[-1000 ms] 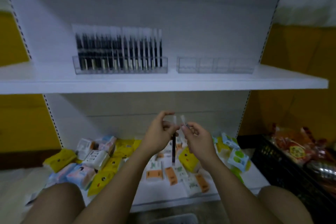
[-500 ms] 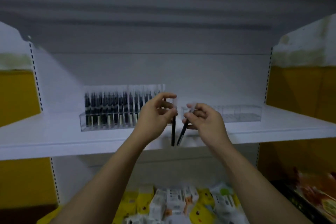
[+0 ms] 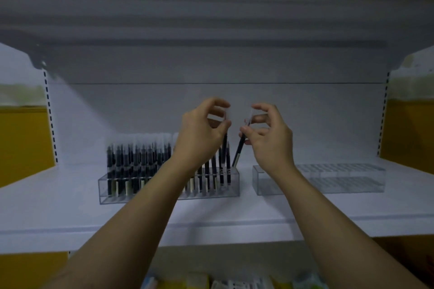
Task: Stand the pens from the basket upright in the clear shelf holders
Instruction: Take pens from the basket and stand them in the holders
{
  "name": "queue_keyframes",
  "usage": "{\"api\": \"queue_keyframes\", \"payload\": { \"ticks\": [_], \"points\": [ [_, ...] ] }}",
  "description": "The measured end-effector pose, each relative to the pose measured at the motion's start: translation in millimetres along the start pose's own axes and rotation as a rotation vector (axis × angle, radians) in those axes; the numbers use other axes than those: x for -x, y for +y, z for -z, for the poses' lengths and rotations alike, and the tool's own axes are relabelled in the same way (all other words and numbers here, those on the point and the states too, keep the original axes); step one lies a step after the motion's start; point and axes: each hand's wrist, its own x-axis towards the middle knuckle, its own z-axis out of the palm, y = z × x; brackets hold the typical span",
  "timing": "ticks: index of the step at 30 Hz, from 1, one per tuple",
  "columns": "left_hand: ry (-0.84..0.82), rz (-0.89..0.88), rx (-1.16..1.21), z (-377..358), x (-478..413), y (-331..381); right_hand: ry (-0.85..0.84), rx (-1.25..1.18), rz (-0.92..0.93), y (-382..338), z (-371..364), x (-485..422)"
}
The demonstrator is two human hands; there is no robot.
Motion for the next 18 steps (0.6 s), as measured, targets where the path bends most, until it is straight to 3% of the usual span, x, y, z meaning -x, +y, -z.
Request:
{"api": "queue_keyframes", "payload": {
  "ticks": [11, 18],
  "points": [
    [-0.067, 0.038, -0.165, -18.1, -18.4, -20.9, -0.083, 0.041, -0.065, 31.0, -14.9, -14.0],
    [-0.147, 0.061, -0.483, -20.5, -21.3, -36.0, -0.426, 0.350, -0.035, 38.9, -16.5, -8.9]
  ]
}}
